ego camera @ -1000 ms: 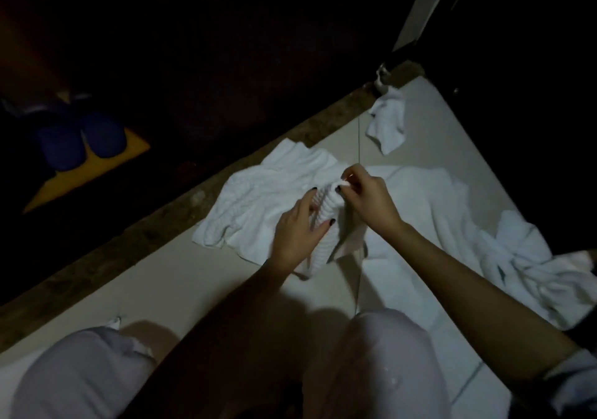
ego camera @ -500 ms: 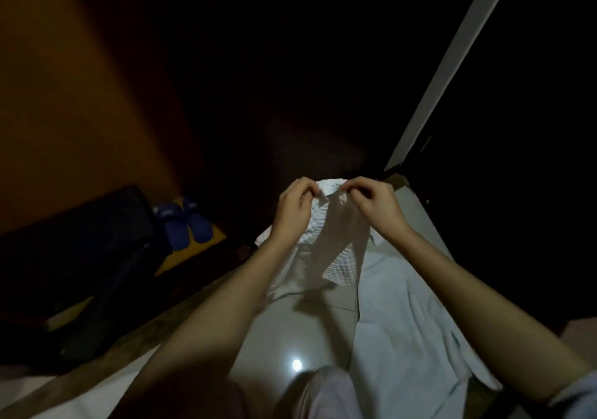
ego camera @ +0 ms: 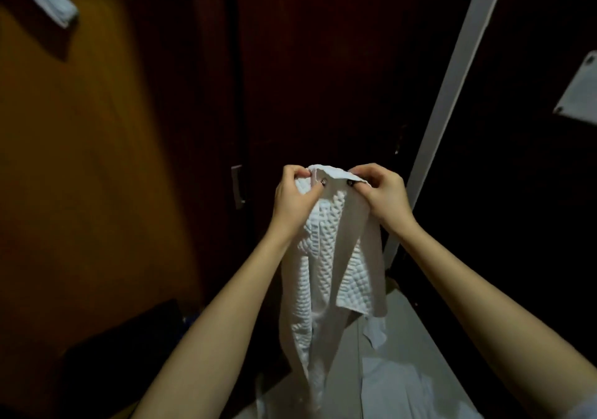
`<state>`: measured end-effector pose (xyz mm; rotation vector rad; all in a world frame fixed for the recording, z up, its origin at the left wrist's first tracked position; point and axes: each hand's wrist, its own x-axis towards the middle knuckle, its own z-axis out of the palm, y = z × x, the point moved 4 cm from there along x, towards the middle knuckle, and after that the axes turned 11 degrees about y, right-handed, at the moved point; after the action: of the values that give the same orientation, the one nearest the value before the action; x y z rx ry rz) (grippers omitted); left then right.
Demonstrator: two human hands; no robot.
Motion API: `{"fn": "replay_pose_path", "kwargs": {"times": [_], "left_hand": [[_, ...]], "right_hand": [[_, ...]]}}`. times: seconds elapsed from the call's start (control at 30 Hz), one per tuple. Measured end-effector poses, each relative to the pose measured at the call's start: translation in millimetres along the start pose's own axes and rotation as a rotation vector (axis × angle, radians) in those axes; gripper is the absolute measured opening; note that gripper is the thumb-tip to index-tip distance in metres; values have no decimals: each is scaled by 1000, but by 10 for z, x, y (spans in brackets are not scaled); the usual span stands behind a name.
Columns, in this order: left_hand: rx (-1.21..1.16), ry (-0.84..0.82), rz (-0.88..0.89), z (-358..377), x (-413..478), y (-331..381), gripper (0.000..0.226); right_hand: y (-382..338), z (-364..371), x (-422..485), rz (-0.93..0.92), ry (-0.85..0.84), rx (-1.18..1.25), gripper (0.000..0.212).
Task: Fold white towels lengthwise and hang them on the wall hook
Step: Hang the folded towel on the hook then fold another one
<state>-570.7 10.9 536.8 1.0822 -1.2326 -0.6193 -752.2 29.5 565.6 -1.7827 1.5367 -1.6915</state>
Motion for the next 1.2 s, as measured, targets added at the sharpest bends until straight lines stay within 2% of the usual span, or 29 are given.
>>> {"fn": "replay_pose_path", "kwargs": {"times": [0.1, 0.17, 0.27, 0.4, 0.6, 0.7, 0.77, 0.8, 0.9, 1.03, 1.13, 1.2], "left_hand": [[-33, 23, 111, -51, 149, 440, 14], [-60, 44, 151, -86, 178, 635, 10], [-81, 86, 172, -211, 202, 820, 7], [-23, 138, 181, -550, 278, 903, 6], [262, 227, 185, -1304, 412, 763, 6], [568, 276, 206, -1671, 407, 688, 3], [795, 253, 227, -1818, 345, 665, 2], [830, 227, 221, -1852, 307, 656, 1], [745, 194, 200, -1830, 201, 714, 8], [550, 244, 112, -1717, 160, 850, 11], [462, 224, 27, -1646, 173, 907, 10], [391, 219, -51, -1651, 178, 916, 12]], "right_hand": [[-171, -147, 104, -31, 66, -66, 11], [-155, -187, 61, -46, 21, -124, 10], [34, -203, -128, 11, -70, -215, 18], [246, -191, -351, 59, -125, -270, 13], [-178, 13, -103, -81, -112, -196, 12], [-397, 184, 63, -86, -121, -113, 13], [-528, 338, 106, -87, -162, -6, 11], [-591, 424, 103, -86, -198, 51, 12], [-816, 697, 17, -96, -360, 199, 21], [-1172, 959, -124, -100, -526, 382, 32], [-1316, 1158, -191, -81, -671, 392, 40], [-1353, 1253, -210, -101, -696, 345, 45]]}}
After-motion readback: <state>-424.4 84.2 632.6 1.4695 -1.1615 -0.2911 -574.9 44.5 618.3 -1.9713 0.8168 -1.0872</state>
